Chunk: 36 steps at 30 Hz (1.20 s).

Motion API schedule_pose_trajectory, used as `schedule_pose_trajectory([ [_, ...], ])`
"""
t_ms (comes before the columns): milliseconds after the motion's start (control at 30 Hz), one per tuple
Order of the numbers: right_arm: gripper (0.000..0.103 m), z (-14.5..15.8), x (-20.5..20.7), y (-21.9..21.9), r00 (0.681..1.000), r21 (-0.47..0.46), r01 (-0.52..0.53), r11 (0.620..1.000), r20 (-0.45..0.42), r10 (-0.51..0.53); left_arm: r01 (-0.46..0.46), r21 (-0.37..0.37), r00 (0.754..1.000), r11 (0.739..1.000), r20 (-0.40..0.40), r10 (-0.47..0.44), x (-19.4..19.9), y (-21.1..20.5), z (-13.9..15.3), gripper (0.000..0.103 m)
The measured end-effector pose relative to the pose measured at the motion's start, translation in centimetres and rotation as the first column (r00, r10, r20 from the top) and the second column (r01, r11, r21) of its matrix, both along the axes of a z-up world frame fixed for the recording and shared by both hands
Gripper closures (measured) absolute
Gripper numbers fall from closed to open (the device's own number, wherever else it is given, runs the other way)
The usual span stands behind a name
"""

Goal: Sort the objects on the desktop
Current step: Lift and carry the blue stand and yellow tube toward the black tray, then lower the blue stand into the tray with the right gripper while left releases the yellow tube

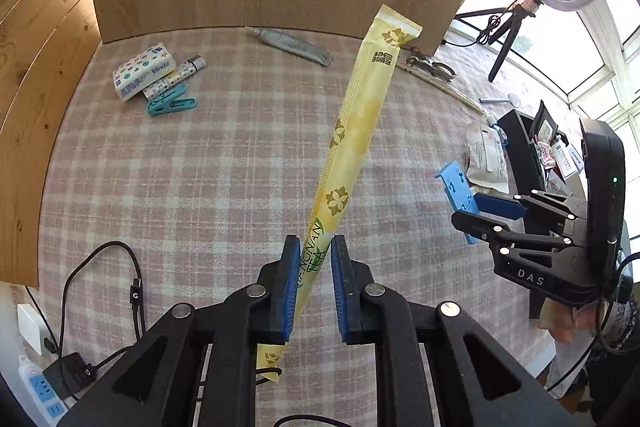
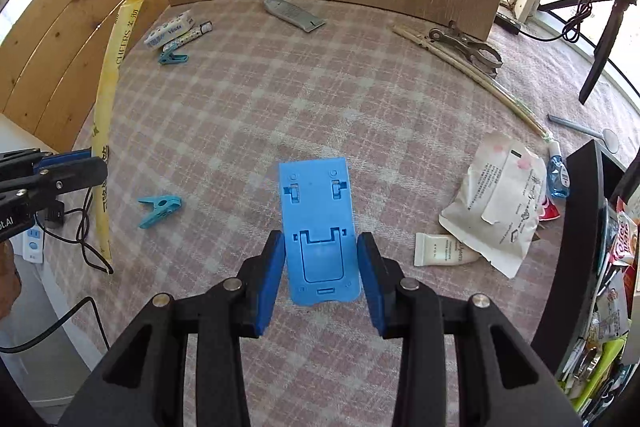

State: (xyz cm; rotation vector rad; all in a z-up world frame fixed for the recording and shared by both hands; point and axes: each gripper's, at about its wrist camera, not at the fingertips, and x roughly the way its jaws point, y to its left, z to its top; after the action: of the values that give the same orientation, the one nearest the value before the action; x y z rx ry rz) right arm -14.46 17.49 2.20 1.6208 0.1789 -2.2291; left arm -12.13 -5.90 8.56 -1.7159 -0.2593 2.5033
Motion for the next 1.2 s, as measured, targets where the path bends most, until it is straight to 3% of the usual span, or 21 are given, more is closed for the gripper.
schedule_pose_trajectory([
  [167, 0.067, 1.6, 0.6, 1.6, 0.999, -0.004, 0.040, 0.999, -0.031, -0.040, 0.011, -0.023, 0.999, 1.000, -0.044, -0.012, -1.1, 2.1, 0.8, 0.089],
  [333, 0.067, 2.7, -0.8, 3.2, 0.993, -0.023, 0.095, 0.995, -0.067, -0.096, -0.018, -0.137, 0.979, 0.990, -0.203, -0.010, -2.0, 4.3, 4.2, 0.093],
  [400, 0.067, 3.3, -0.8, 4.0, 0.991, -0.028, 0.114, 0.993, -0.074, -0.116, 0.003, -0.137, 0.975, 0.991, -0.219, -0.034, -2.6, 5.1, 5.3, 0.093],
  [533, 0.067, 4.4, 0.0, 6.0, 0.983, -0.031, 0.151, 0.988, -0.099, -0.153, 0.063, -0.103, 0.979, 0.993, -0.185, -0.081, -3.6, 7.1, 5.9, 0.093],
  [700, 0.067, 5.3, 1.4, 10.1, 0.967, -0.039, 0.230, 0.972, -0.106, -0.233, 0.189, -0.044, 0.974, 0.981, -0.122, -0.193, -3.7, 12.3, 4.3, 0.093],
  [1000, 0.067, 6.5, 5.9, 21.7, 0.900, -0.044, 0.417, 0.908, -0.118, -0.419, 0.406, 0.053, 0.913, 0.912, -0.050, -0.404, -1.8, 26.6, 0.9, 0.093],
  [1200, 0.067, 6.9, 8.7, 30.5, 0.834, -0.017, 0.541, 0.841, -0.124, -0.538, 0.458, 0.130, 0.888, 0.880, -0.029, -0.458, -2.3, 34.7, 0.1, 0.093],
])
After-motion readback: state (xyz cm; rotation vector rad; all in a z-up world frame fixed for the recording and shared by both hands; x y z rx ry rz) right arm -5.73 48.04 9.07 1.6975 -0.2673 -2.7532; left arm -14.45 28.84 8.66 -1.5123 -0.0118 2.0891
